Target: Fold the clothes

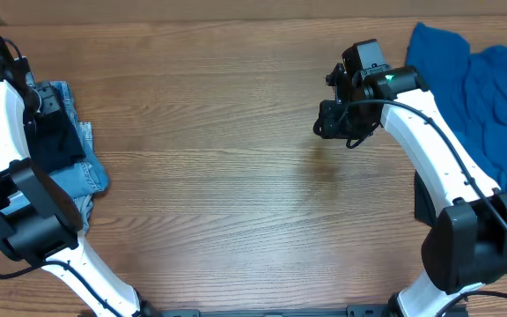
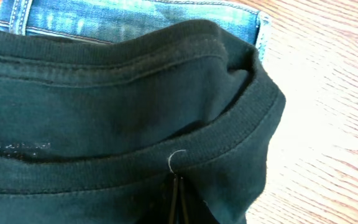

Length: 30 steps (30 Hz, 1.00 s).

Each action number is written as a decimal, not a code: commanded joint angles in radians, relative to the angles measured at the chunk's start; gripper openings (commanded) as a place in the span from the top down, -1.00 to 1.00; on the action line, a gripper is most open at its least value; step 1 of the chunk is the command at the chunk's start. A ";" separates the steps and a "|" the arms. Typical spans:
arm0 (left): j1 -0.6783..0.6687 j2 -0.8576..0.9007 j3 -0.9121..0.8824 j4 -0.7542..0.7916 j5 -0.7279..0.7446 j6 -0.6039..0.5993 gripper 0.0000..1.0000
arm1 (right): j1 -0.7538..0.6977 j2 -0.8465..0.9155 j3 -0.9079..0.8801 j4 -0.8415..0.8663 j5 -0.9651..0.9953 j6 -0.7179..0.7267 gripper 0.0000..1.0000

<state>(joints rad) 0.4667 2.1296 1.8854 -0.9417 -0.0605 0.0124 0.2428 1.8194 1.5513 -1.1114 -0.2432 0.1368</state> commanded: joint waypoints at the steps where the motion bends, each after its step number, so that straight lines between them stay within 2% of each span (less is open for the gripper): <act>1: 0.005 0.008 -0.005 0.004 -0.055 -0.008 0.92 | -0.003 -0.018 0.013 0.003 0.007 -0.006 0.32; 7: 0.005 0.007 -0.004 0.004 -0.045 -0.008 0.92 | -0.003 -0.018 0.013 0.003 0.007 -0.006 0.32; 9: 0.005 -0.011 -0.002 -0.004 -0.001 0.009 0.92 | -0.003 -0.018 0.013 0.003 0.007 -0.006 0.32; 11: 0.005 -0.072 0.016 -0.015 0.061 0.018 0.92 | -0.003 -0.018 0.013 0.006 0.007 -0.006 0.32; 14: 0.004 -0.214 0.035 -0.008 0.053 0.018 0.92 | -0.003 -0.018 0.013 0.014 0.007 -0.006 0.32; 17: 0.006 -0.275 0.035 0.004 0.049 0.018 0.92 | -0.003 -0.018 0.013 0.028 0.007 -0.003 0.32; 19: 0.006 -0.251 0.034 -0.008 0.034 0.018 0.90 | -0.003 -0.017 0.013 0.028 0.007 -0.003 0.32; 20: 0.006 -0.225 0.034 -0.022 0.011 0.018 0.50 | -0.003 -0.017 0.013 0.027 0.007 -0.003 0.32; 26: 0.006 -0.048 0.034 -0.022 -0.003 0.018 0.47 | -0.003 -0.017 0.013 0.014 0.007 -0.003 0.32; 30: 0.006 -0.003 0.033 -0.026 -0.021 0.018 0.49 | -0.003 -0.018 0.013 0.013 0.007 -0.003 0.32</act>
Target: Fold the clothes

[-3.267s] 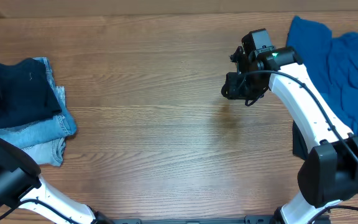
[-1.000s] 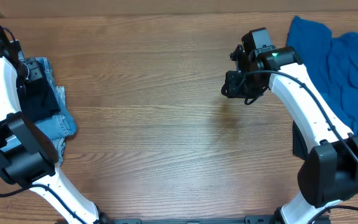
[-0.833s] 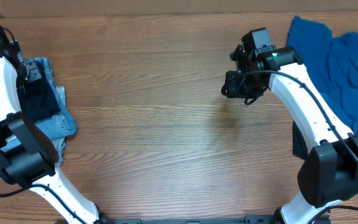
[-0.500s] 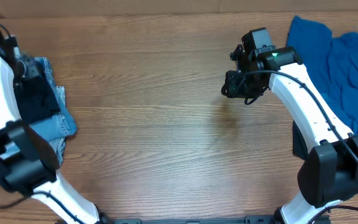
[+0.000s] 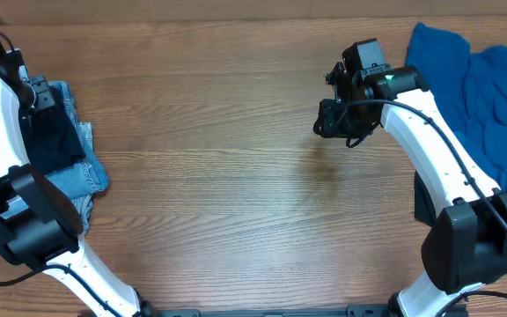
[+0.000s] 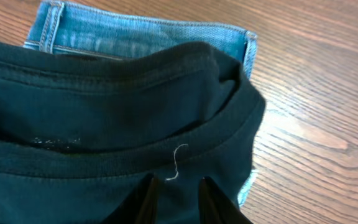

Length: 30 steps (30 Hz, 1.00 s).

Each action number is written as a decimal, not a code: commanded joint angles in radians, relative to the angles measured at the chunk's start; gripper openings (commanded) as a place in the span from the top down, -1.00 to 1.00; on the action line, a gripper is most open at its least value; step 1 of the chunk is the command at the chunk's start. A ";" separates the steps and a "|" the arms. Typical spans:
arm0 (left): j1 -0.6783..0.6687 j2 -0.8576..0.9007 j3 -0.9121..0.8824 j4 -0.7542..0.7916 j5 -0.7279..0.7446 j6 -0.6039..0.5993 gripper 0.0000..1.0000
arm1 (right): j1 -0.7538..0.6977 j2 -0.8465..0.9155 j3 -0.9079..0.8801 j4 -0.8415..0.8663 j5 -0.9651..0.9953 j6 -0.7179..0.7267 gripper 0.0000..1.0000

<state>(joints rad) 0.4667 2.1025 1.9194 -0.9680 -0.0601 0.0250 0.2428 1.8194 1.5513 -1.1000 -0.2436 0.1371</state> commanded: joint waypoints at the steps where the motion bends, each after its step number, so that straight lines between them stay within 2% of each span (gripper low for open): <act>1: 0.006 0.024 -0.001 0.001 -0.022 0.005 0.49 | -0.003 -0.017 0.013 0.002 0.007 -0.003 0.32; 10: 0.006 0.076 -0.002 0.009 -0.025 0.005 0.52 | -0.003 -0.017 0.013 -0.005 0.008 -0.003 0.32; 14: 0.006 0.079 -0.002 0.014 -0.025 0.005 0.73 | -0.003 -0.017 0.013 -0.005 0.008 -0.003 0.33; 16: 0.006 0.079 -0.002 0.015 -0.025 0.005 0.77 | -0.003 -0.017 0.013 -0.005 0.008 -0.003 0.32; 19: 0.006 0.079 -0.002 0.014 -0.025 0.005 0.76 | -0.003 -0.017 0.013 -0.005 0.008 -0.003 0.32; 20: 0.006 0.079 -0.002 0.011 -0.026 0.005 0.54 | -0.003 -0.018 0.013 -0.005 0.008 -0.003 0.33; 21: 0.006 0.079 -0.002 0.011 -0.033 0.005 0.51 | -0.003 -0.017 0.013 -0.005 0.008 -0.003 0.32; 25: 0.006 0.079 -0.002 0.008 -0.052 0.005 0.55 | -0.003 -0.018 0.013 -0.005 0.008 -0.003 0.32; 27: 0.006 0.080 -0.002 0.008 -0.052 0.005 0.68 | -0.003 -0.017 0.013 -0.005 0.008 -0.004 0.32; 30: 0.006 0.080 -0.003 0.007 -0.051 0.005 0.73 | -0.003 -0.017 0.013 -0.005 0.008 -0.003 0.32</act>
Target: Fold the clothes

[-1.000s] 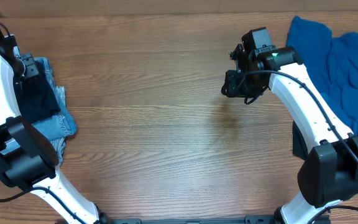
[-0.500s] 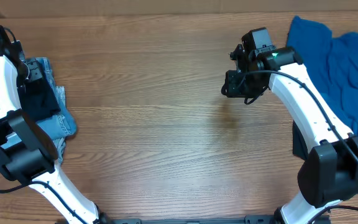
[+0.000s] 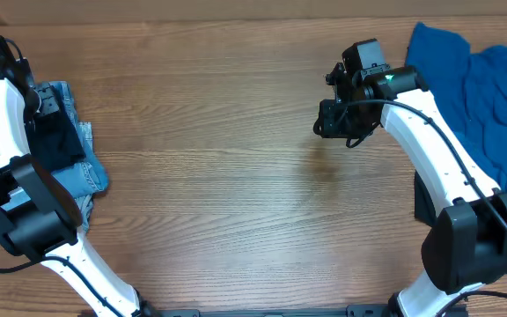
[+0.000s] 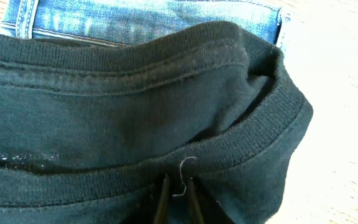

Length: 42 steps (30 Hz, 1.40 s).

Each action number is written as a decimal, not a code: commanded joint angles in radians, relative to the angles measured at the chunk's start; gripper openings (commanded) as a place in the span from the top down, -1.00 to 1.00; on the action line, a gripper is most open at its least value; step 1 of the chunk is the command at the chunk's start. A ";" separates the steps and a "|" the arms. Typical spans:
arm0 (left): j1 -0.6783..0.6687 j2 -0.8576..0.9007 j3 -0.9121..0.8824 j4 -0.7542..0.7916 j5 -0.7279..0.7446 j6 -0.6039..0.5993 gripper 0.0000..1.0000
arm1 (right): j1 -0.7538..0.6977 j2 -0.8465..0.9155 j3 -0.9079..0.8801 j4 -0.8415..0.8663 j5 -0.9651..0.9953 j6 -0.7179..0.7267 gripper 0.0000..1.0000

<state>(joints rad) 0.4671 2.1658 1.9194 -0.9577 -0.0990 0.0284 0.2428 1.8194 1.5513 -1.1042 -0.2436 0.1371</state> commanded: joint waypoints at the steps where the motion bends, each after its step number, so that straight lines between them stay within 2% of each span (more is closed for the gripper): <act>1: 0.005 0.017 -0.009 -0.001 -0.013 0.002 0.79 | -0.003 -0.017 0.013 -0.001 0.008 -0.003 0.32; 3: 0.005 0.019 -0.044 0.021 -0.008 0.002 0.92 | -0.003 -0.018 0.013 -0.001 0.008 -0.004 0.32; 6: 0.005 0.020 -0.065 0.050 0.022 0.002 0.92 | -0.003 -0.017 0.013 -0.002 0.008 -0.003 0.32; 7: 0.005 0.020 -0.065 0.049 0.022 0.002 0.76 | -0.003 -0.017 0.013 -0.002 0.008 -0.003 0.32; 8: 0.005 0.020 -0.065 0.047 0.021 0.001 0.26 | -0.003 -0.017 0.013 -0.002 0.008 -0.003 0.32; 9: 0.005 0.020 -0.065 0.047 0.021 0.001 0.21 | -0.003 -0.018 0.013 -0.002 0.008 -0.003 0.33; 10: 0.005 0.020 -0.065 0.047 0.021 0.001 0.26 | -0.003 -0.017 0.013 -0.002 0.008 -0.003 0.32; 11: 0.005 0.020 -0.065 0.047 0.021 0.001 0.17 | -0.003 -0.017 0.013 -0.002 0.008 -0.003 0.32; 12: 0.005 0.020 -0.065 0.047 0.020 0.002 0.18 | -0.003 -0.017 0.013 -0.002 0.008 -0.003 0.32; 13: 0.005 0.020 -0.065 0.048 0.020 0.002 0.33 | -0.003 -0.018 0.013 -0.002 0.008 -0.003 0.33; 15: 0.005 0.020 -0.065 0.050 0.021 0.002 0.48 | -0.003 -0.017 0.013 -0.001 0.008 -0.003 0.32; 16: 0.005 0.020 -0.065 0.050 0.021 0.002 0.78 | -0.003 -0.017 0.013 -0.001 0.008 -0.003 0.32; 17: 0.005 0.020 -0.066 0.050 0.021 0.002 0.92 | -0.003 -0.018 0.013 -0.002 0.008 -0.003 0.32; 23: 0.005 -0.015 -0.034 0.020 0.093 0.002 0.92 | -0.003 -0.017 0.013 -0.005 0.008 -0.003 0.32; 29: 0.003 -0.285 0.074 -0.029 0.163 0.002 0.92 | -0.003 -0.017 0.013 0.000 0.008 -0.004 0.32; 31: 0.003 -0.307 0.074 -0.038 0.181 0.001 0.92 | -0.003 -0.017 0.013 0.004 0.008 -0.004 0.32; 34: -0.003 -0.303 0.073 -0.068 0.343 0.002 0.92 | -0.003 -0.017 0.013 -0.002 0.008 -0.004 0.33; 35: -0.012 -0.303 0.073 -0.069 0.355 0.002 0.92 | -0.003 -0.017 0.013 -0.001 0.008 -0.004 0.32; 42: -0.210 -0.306 0.076 -0.169 0.249 0.100 0.92 | -0.003 -0.018 0.013 -0.023 0.009 -0.005 0.33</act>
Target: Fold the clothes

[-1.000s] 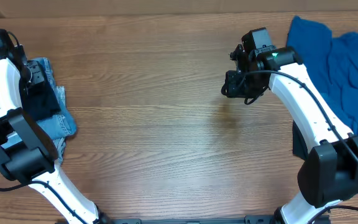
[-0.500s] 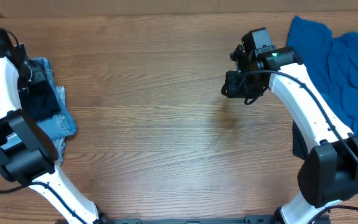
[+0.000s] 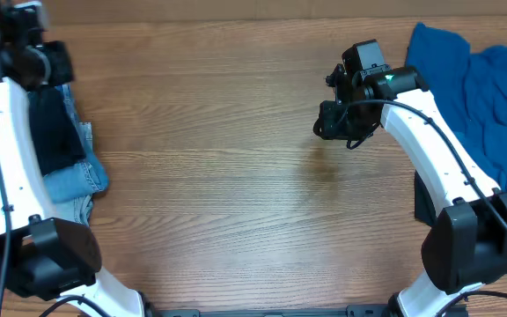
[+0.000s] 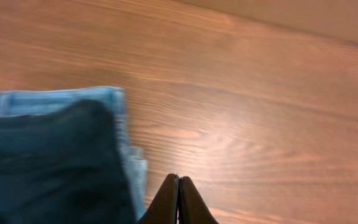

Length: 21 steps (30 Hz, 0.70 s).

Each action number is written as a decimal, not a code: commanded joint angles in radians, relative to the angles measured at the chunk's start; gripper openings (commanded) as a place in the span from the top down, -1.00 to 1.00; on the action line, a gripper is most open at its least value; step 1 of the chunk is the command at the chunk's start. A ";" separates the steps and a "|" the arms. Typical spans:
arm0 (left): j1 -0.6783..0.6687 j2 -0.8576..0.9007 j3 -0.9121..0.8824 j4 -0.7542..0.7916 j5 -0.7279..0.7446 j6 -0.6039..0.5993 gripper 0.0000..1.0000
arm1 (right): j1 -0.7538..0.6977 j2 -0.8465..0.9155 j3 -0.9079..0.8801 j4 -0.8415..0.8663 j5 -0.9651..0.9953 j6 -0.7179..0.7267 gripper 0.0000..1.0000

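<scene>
A folded black shirt (image 3: 51,132) lies on top of folded light-blue jeans (image 3: 82,176) at the table's left edge. In the left wrist view the black shirt (image 4: 42,168) covers the jeans (image 4: 61,99), leaving only their far and right edges showing. My left gripper (image 4: 178,182) hangs above the stack's far right corner, shut with nothing between its fingers; overhead the left gripper (image 3: 55,66) shows at top left. A crumpled blue garment (image 3: 491,97) lies at the far right. My right gripper (image 3: 331,121) hovers over bare wood left of it, its jaws too dark to read.
The wooden table (image 3: 236,176) spans the view between the two piles. The right arm's black base (image 3: 473,238) stands at the lower right, next to the blue garment's near edge.
My left gripper was low at the black shirt's collar with its fingers almost together. Now it is raised and further back, shut on nothing, and the shirt lies on the jeans. The right arm is unchanged.
My left gripper was shut at the black shirt's collar on the jeans, then open just above it, then nearly shut at the collar again. Now it is clear of the stack, and the shirt stays folded there. The right arm and the blue garment kept their places throughout.
</scene>
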<state>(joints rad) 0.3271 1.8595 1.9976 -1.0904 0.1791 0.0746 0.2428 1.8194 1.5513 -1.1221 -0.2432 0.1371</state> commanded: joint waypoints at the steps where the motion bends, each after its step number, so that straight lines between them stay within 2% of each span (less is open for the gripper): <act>1: -0.101 -0.013 -0.001 -0.067 -0.023 0.053 0.92 | -0.003 -0.018 0.013 -0.013 0.026 -0.004 0.34; 3: -0.182 -0.050 -0.001 -0.106 -0.006 0.086 0.92 | -0.008 -0.024 0.015 -0.012 0.053 -0.004 0.39; 6: -0.380 -0.082 -0.001 -0.149 -0.014 0.151 0.92 | -0.062 -0.066 0.042 -0.016 0.086 0.028 0.41; 7: -0.427 -0.081 -0.001 -0.164 -0.015 0.172 0.74 | -0.078 -0.082 0.049 -0.017 0.096 0.031 0.40; 8: -0.474 -0.081 -0.001 -0.169 -0.024 0.181 0.63 | -0.113 -0.116 0.064 -0.018 0.110 0.031 0.34; 10: -0.510 -0.082 -0.001 -0.161 -0.031 0.106 -0.22 | -0.163 -0.175 0.070 -0.011 0.135 0.029 0.17; 11: -0.509 -0.082 -0.001 -0.158 -0.034 0.056 -1.00 | -0.181 -0.198 0.070 -0.002 0.135 0.028 -0.46; 12: -0.493 -0.082 -0.001 -0.159 -0.109 -0.095 -1.00 | -0.196 -0.218 0.070 0.012 0.134 0.021 -1.00; 13: -0.477 -0.082 -0.001 -0.162 -0.137 -0.179 -1.00 | -0.201 -0.228 0.070 0.021 0.129 0.006 -1.00; 15: -0.439 -0.082 -0.001 -0.168 -0.096 -0.281 -1.00 | -0.200 -0.236 0.071 0.024 0.132 -0.085 -1.00; 17: -0.422 -0.082 -0.001 -0.198 -0.027 -0.281 -1.00 | -0.205 -0.237 0.076 0.030 0.158 -0.070 -1.00; 18: -0.416 -0.082 -0.001 -0.209 -0.036 -0.266 -1.00 | -0.209 -0.237 0.081 0.033 0.177 -0.051 -1.00; 19: -0.399 -0.082 -0.001 -0.215 -0.107 -0.239 -1.00 | -0.218 -0.240 0.082 0.026 0.180 -0.026 -1.00; 21: -0.391 -0.090 -0.001 -0.212 -0.108 -0.219 -1.00 | -0.226 -0.257 0.082 0.000 0.203 0.002 -0.96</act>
<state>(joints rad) -0.0856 1.8084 1.9976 -1.3033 0.1036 -0.1585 0.0334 1.5944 1.6032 -1.1053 -0.0841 0.1032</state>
